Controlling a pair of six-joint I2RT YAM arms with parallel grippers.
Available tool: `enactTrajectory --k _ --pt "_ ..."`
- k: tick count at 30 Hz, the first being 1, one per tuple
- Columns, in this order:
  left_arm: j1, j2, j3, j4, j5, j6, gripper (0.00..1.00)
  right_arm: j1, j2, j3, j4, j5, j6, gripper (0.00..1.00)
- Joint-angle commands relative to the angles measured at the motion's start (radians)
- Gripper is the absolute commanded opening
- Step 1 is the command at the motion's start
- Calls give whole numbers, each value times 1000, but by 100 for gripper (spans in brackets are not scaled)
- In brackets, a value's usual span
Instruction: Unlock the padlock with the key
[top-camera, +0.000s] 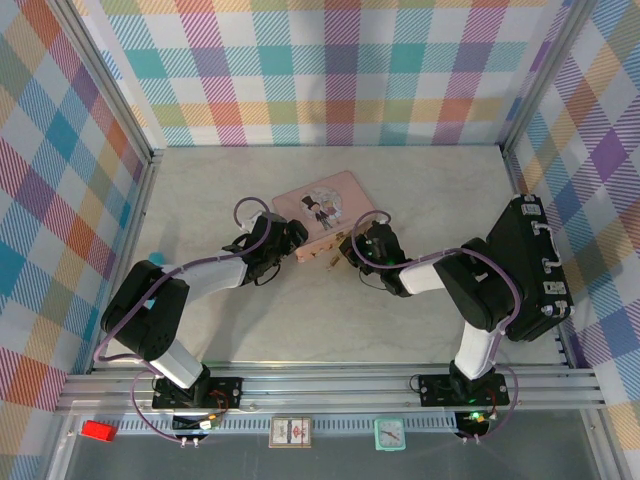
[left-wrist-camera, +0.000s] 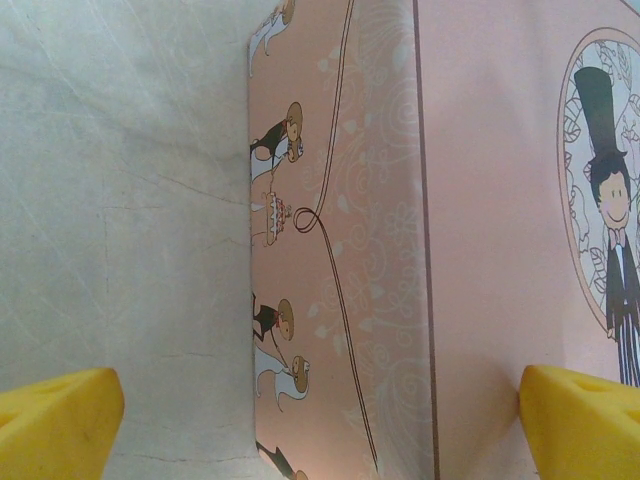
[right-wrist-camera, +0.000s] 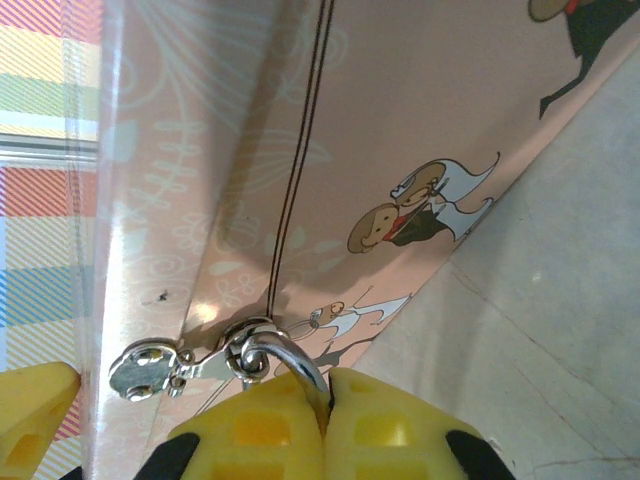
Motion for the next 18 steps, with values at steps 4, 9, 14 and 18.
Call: enactTrajectory --k 4,9,14,18 --pt "3 33 -40 -136 8 20 99 -27 -36 10 -17 83 28 0" --pt "3 48 -19 -140 16 27 99 -28 -71 11 -87 117 3 0" --pt "3 55 -11 -144 15 28 99 -37 -67 16 -78 90 -16 0" --pt "3 57 -4 -146 17 31 99 -36 -35 21 -77 42 -18 0"
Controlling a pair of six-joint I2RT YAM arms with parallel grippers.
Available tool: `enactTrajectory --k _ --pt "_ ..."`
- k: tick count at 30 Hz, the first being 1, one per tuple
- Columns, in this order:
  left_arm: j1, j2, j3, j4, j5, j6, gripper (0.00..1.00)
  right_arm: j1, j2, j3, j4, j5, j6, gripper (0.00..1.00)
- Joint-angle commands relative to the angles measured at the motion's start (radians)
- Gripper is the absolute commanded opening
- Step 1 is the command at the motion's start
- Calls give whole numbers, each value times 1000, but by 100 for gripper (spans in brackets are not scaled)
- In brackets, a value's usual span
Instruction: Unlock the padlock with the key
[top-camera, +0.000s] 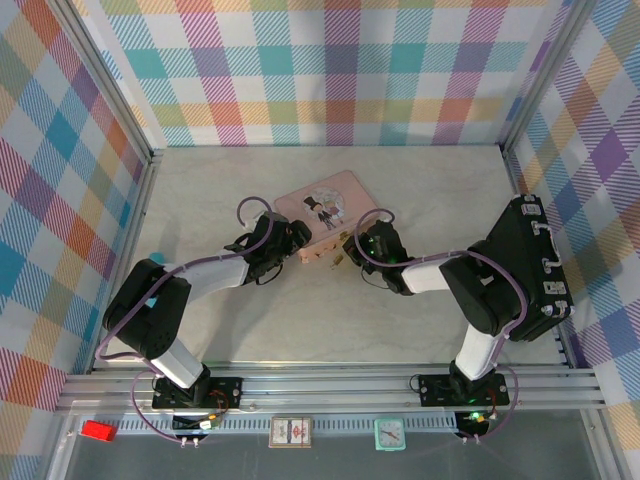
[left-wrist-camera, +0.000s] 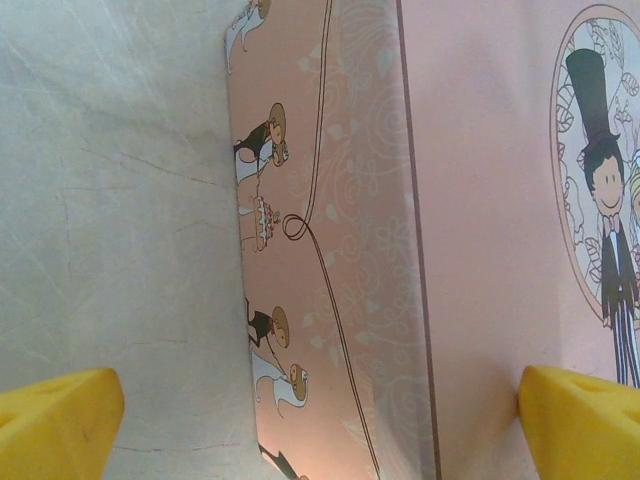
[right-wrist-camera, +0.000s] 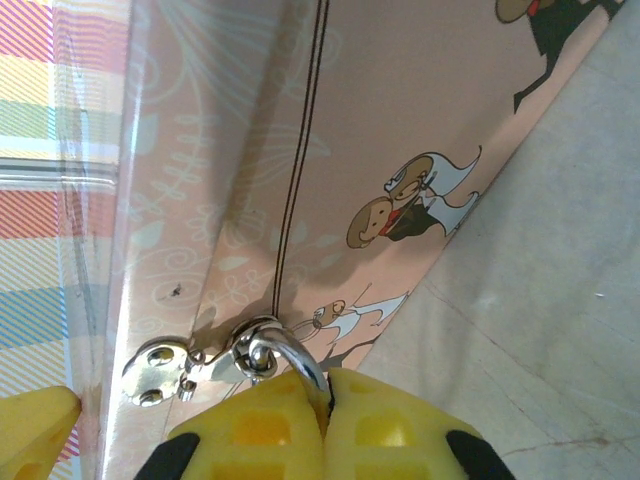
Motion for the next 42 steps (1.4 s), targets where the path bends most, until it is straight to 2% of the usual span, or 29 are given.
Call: enactTrajectory --k 1,7,17,35,38,42 --pt "3 44 -16 -147 -15 25 99 -26 11 8 4 11 -17 1" --pt "4 48 -11 -162 -24 25 99 -26 35 -34 77 -27 -13 13" --pt "4 58 2 -173 -23 22 99 -25 57 -41 110 -56 -28 19" --pt "4 55 8 -180 -16 22 99 7 133 -19 194 -82 -43 20" --pt "4 56 8 -178 -16 21 99 15 136 -26 213 -82 -37 17" --pt "4 55 9 -181 -20 19 99 15 130 -49 240 -58 -24 8"
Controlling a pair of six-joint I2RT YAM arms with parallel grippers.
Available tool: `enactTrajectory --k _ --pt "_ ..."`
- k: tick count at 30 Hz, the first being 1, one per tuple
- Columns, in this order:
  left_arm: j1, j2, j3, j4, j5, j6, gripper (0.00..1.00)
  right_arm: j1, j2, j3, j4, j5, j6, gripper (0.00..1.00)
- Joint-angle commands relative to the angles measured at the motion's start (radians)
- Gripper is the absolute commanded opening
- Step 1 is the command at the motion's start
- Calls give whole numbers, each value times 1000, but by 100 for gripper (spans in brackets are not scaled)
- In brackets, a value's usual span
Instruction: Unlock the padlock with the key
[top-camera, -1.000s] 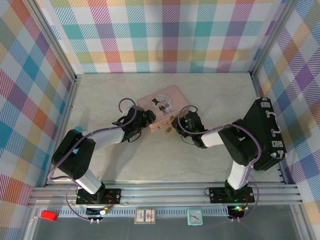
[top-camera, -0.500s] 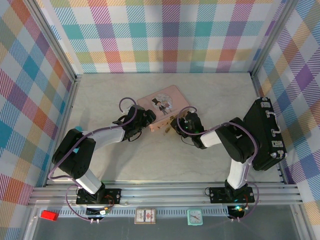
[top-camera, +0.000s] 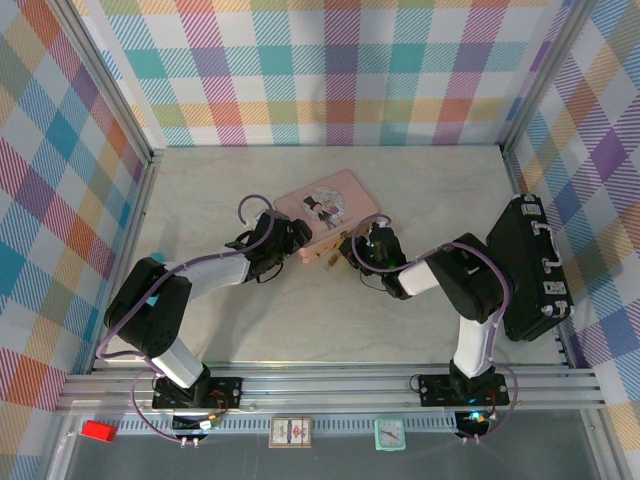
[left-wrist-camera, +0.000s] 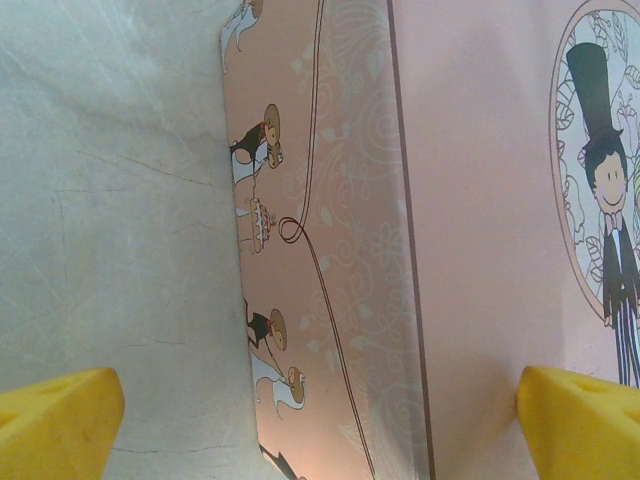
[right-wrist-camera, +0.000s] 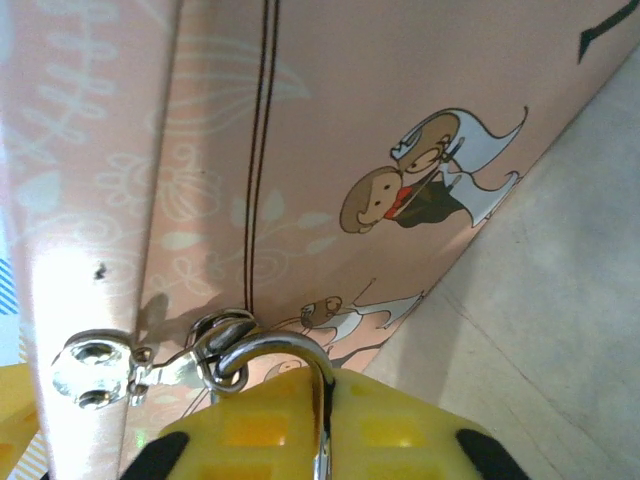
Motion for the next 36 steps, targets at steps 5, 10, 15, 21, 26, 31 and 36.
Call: enactTrajectory --k 5,10,15,21,26,31,36 --pt "4 36 -20 -154 -22 13 99 3 -11 -29 9 48 -7 1" --pt "4 29 -19 -167 -32 11 99 -20 -71 -51 -41 94 -5 0" --pt "4 29 -21 -164 -31 11 99 -44 -77 -47 -38 73 14 0" --pt "4 28 -24 -160 -22 10 99 -47 -75 -30 -27 73 23 0" --pt "3 32 -31 -147 -6 6 99 -51 -83 -19 -10 88 41 0" --pt "-2 32 -37 -128 9 -1 99 -50 -76 -13 17 115 102 0" --pt "-24 31 -24 -108 30 -10 99 -43 -24 -23 122 161 212 0"
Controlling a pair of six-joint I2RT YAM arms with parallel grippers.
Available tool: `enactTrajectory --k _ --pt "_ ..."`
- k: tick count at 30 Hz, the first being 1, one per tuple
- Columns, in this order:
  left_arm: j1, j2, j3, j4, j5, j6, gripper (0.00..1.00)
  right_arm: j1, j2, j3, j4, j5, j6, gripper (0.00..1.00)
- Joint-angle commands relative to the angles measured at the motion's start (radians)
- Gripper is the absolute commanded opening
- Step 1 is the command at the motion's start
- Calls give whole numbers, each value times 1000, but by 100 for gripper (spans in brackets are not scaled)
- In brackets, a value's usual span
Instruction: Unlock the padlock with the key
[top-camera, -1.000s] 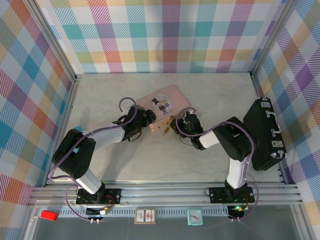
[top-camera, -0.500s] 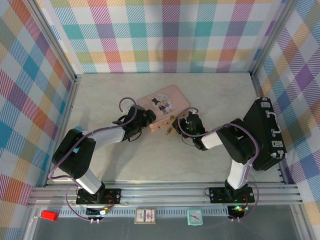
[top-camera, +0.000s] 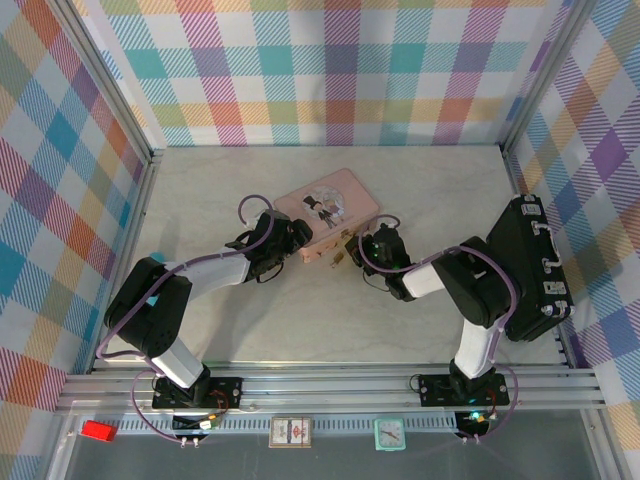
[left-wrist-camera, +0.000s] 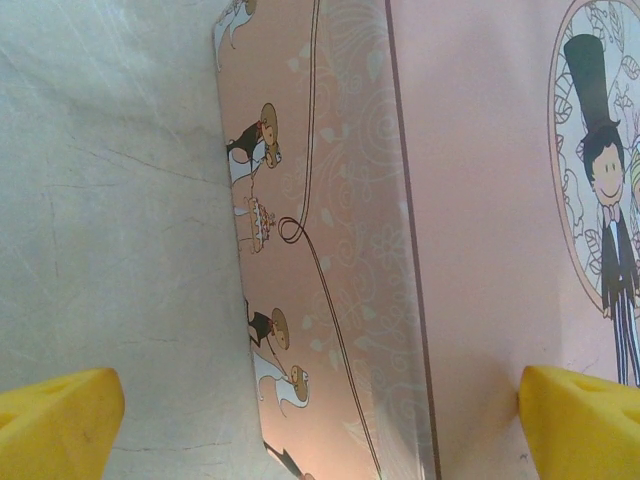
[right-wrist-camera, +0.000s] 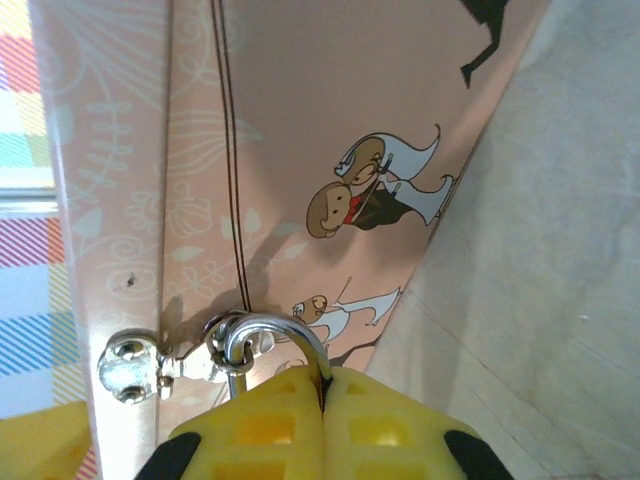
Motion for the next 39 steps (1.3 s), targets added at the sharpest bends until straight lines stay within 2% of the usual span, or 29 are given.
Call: enactTrajectory --k 1,11,23,27,31,36,39 --pt "-22 31 -17 -115 17 -2 99 -20 25 13 117 95 90 0" --pt "-30 31 -16 -129 -5 -6 99 -24 4 0 97 141 127 0" --pt "-30 62 32 -135 5 12 99 -68 -40 -28 74 119 96 0" --pt "-26 67 45 -140 -2 18 99 -105 -86 -34 -17 82 63 0" --pt "-21 96 88 -165 1 46 99 -125 -122 -64 -27 70 47 0" --pt "-7 148 149 -186 14 77 99 -151 -203 -82 -108 26 -40 0" --pt "8 188 207 -211 66 101 99 -160 -279 -90 -138 -5 -167 0"
